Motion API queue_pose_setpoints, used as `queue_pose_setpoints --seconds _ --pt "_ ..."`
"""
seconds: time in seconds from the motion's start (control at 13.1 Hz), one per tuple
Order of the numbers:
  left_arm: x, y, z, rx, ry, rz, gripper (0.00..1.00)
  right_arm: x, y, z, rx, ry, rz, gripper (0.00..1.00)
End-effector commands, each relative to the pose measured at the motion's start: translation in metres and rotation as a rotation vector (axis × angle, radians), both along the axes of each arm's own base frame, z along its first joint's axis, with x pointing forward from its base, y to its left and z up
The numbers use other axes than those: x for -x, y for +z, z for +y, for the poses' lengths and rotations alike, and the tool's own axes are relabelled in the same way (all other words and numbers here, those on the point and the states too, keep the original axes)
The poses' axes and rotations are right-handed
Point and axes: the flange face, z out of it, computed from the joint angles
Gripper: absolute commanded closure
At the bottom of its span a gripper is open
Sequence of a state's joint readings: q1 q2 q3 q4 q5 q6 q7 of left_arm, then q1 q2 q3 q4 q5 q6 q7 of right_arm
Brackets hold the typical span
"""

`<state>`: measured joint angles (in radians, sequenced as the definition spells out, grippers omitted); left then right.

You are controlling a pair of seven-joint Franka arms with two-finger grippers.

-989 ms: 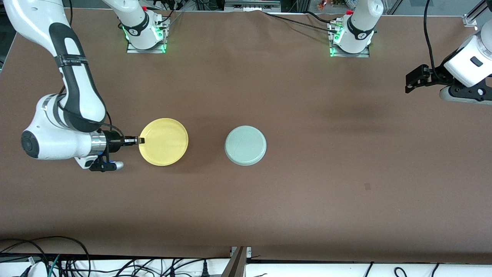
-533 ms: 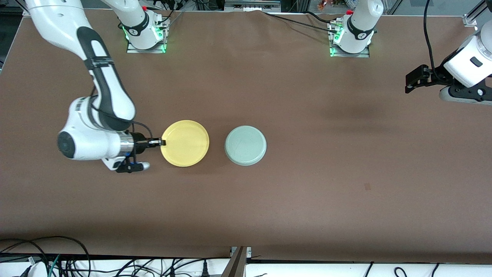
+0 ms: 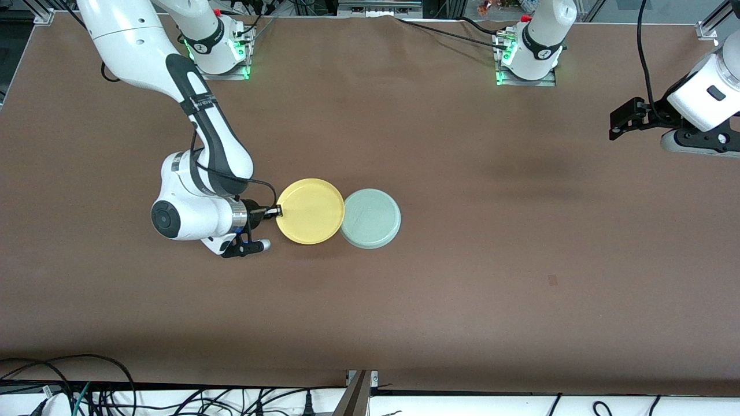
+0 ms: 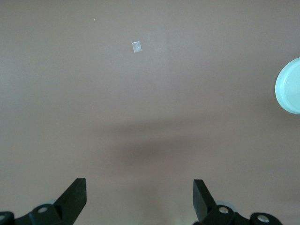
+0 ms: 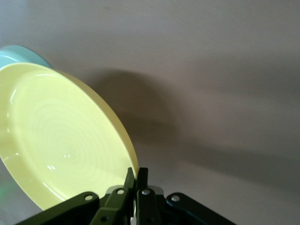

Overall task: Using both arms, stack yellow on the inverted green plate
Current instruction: 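Slide the yellow plate with the right gripper onto the green plate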

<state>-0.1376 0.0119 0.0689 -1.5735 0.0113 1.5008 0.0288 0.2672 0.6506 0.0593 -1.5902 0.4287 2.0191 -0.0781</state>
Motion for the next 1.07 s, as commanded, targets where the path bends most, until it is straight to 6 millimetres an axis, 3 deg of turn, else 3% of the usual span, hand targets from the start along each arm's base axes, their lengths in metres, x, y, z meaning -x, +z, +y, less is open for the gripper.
queue_pose_setpoints --seconds 0.0,0.23,0.46,0.84,0.99 --pt "-0.003 0.001 -0.002 0.001 -0.013 -0.003 0.00 -0.014 0.009 0.040 -0.080 -0.016 -0.058 1.00" --pt "-0.003 0.001 -0.002 0.001 -0.013 -0.003 0.00 -0.006 -0.020 0.081 -0.112 -0.085 -0.068 1.00" --pt "-0.003 0.001 -0.002 0.001 -0.013 -0.003 0.00 0.006 -0.019 0.114 -0.098 -0.126 -0.073 1.00" --pt "-0.004 0.002 -0.002 0.001 -0.013 -0.005 0.00 0.015 -0.022 0.126 -0.083 -0.087 -0.077 1.00" --pt "-0.004 0.002 -0.002 0.001 -0.013 -0.005 0.00 0.023 -0.032 0.134 -0.063 -0.065 -0.090 1.00"
